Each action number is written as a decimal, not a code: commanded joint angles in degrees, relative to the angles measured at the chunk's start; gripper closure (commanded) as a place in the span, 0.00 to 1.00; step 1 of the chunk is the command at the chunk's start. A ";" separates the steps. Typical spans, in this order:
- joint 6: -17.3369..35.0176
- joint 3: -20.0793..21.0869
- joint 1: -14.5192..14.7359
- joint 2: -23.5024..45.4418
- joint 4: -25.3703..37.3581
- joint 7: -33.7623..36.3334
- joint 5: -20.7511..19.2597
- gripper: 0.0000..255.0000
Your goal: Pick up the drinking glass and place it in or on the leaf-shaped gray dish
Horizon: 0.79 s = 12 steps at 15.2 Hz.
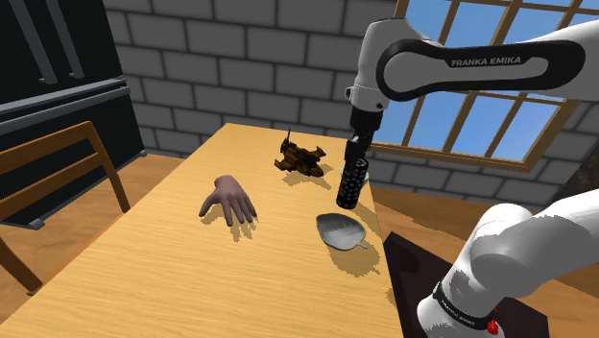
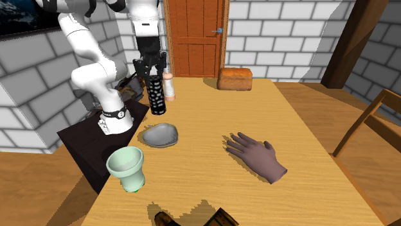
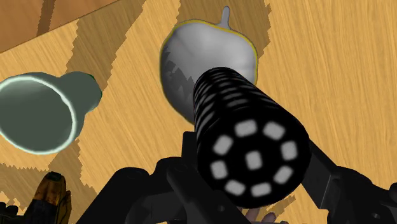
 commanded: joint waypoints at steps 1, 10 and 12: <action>0.25 -1.03 -0.39 -1.63 -1.90 -1.31 -0.49 1.00; 7.35 -0.81 -0.31 -1.12 -8.49 -1.28 -0.33 1.00; 8.98 -0.75 -0.29 -0.84 -9.85 -1.27 -0.29 1.00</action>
